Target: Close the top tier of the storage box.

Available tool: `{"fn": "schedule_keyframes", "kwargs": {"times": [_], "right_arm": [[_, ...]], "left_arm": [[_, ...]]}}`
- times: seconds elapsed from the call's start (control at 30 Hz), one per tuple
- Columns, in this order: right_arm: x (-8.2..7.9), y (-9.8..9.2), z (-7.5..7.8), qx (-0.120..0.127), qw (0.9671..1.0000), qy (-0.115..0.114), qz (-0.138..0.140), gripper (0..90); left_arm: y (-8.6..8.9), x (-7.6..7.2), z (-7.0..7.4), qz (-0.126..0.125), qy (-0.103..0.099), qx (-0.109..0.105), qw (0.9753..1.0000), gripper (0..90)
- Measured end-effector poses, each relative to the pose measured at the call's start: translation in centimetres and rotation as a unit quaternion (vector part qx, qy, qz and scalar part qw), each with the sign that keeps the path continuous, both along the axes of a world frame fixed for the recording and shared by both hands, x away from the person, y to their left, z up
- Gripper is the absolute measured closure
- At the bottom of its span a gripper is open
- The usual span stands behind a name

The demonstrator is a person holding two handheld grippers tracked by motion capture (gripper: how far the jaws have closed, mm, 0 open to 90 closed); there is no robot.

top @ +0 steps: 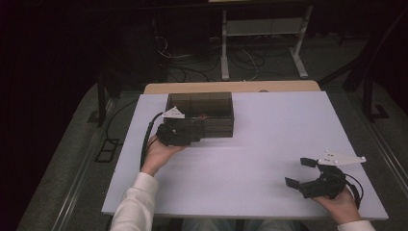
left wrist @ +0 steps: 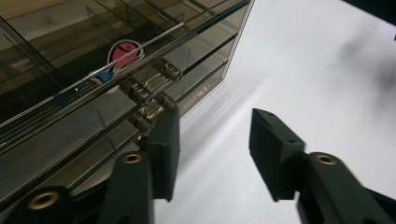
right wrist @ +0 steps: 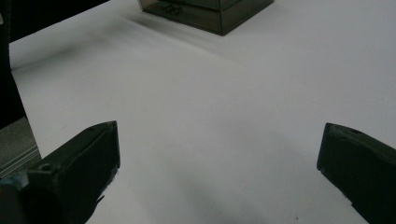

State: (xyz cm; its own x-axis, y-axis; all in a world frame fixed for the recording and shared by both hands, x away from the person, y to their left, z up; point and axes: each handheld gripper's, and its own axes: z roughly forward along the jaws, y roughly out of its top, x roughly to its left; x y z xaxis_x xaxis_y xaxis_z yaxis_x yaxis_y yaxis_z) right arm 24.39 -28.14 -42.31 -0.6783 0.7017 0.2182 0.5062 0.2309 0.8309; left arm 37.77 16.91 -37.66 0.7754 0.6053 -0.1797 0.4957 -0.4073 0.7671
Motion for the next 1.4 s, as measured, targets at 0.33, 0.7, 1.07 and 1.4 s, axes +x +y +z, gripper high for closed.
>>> {"fn": "schedule_keyframes", "kwargs": {"times": [0.33,0.7,1.07,1.4], "right_arm": [[0.0,0.0,0.0,0.000,1.0000,0.000,0.000,0.0],[0.0,0.0,0.0,0.000,1.0000,0.000,0.000,0.0],[0.0,0.0,0.0,0.000,1.0000,0.000,-0.001,0.0],[-0.1,0.0,0.0,0.000,1.0000,0.000,-0.002,0.0]], "left_arm": [[0.5,-1.2,0.4,0.007,0.000,-0.031,0.9995,30.0],[1.5,-2.6,0.1,0.018,-0.008,-0.053,0.9984,16.1],[1.9,-4.1,0.0,0.016,-0.008,-0.064,0.9978,0.0],[2.3,-5.5,-0.6,0.015,-0.018,-0.060,0.9979,0.0]]}}
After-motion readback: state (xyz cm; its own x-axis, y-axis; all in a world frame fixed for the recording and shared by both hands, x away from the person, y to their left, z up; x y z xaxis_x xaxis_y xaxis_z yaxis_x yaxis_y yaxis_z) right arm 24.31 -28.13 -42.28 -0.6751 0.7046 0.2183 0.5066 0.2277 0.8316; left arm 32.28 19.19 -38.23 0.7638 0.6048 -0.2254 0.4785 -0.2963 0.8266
